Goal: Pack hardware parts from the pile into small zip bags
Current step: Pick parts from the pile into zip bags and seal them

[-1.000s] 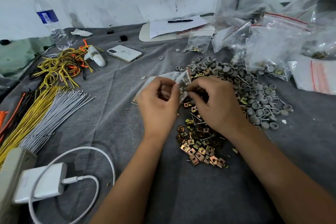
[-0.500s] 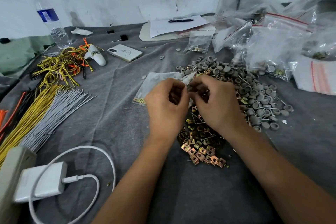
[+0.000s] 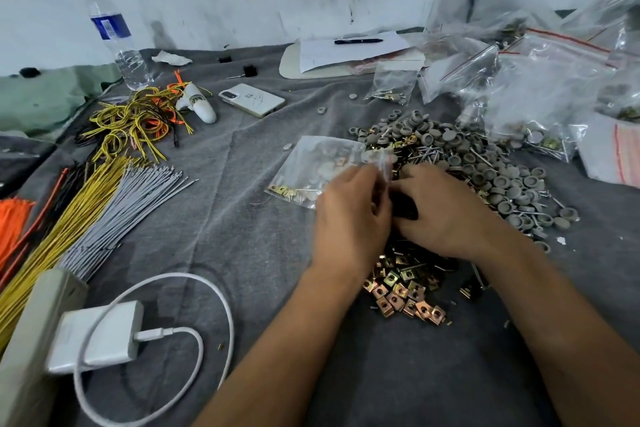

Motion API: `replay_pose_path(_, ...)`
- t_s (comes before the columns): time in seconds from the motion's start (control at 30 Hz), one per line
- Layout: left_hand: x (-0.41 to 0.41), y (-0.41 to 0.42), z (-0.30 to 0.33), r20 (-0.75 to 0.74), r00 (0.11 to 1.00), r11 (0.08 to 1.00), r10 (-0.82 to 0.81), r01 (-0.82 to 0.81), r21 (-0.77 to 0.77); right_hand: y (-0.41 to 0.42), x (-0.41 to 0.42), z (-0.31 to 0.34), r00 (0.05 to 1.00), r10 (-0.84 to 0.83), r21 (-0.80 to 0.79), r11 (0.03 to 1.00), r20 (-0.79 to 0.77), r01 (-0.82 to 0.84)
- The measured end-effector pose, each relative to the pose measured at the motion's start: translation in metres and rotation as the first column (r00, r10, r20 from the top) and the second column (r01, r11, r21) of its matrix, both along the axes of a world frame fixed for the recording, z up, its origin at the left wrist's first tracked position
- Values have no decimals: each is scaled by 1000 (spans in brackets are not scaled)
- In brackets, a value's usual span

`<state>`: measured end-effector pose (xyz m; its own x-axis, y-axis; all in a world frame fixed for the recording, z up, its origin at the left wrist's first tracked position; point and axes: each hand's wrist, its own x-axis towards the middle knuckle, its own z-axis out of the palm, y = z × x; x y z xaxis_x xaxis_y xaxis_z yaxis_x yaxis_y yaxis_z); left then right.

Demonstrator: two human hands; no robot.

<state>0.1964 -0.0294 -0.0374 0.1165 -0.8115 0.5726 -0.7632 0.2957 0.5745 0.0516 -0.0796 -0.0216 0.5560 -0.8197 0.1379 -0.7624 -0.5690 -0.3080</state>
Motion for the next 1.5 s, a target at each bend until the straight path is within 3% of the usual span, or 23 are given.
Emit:
replay_pose_path(0.1,-6,2,1,96,995,998,20,-26,63,-1,-1,0,999,46,10,999,1,-46)
replay_pose_path(0.23,-10,7,4,110,993,995,31,-42,92,-4,-5,0,996,47,80,995,71,-53)
replay_pose_path(0.5,-21,13,5,211,977,991,37,-64,119,-10,-16,1,954,179,248,939,239,-238)
replay_pose_path(0.6,-25,16,6,261,964,991,41,-74,115,-9,-16,1,947,192,214,944,256,-249)
replay_pose_path(0.87,-26,20,8,305,952,985,26,-76,152,-3,-10,4,993,40,145,988,110,-55)
replay_pose_path(1.07,-24,18,6,269,962,986,38,-80,149,-4,-9,-2,999,-22,-24,999,34,23)
replay_pose_path(1.13,-21,16,5,214,973,989,85,-109,102,-5,-9,-2,997,-48,-64,997,65,52)
replay_pose_path(1.2,-16,12,3,127,984,986,129,-140,87,-5,-8,1,978,-90,-85,991,189,108)
replay_pose_path(1.3,-7,6,-1,-115,986,992,121,-116,48,-3,-8,2,909,-133,-100,977,396,186)
replay_pose_path(1.4,-5,4,0,-362,928,993,86,-108,-43,-2,-8,0,848,-123,-71,980,515,185)
replay_pose_path(1.5,-4,0,-2,-491,868,987,72,-132,-89,2,-4,1,836,-64,-93,986,544,136)
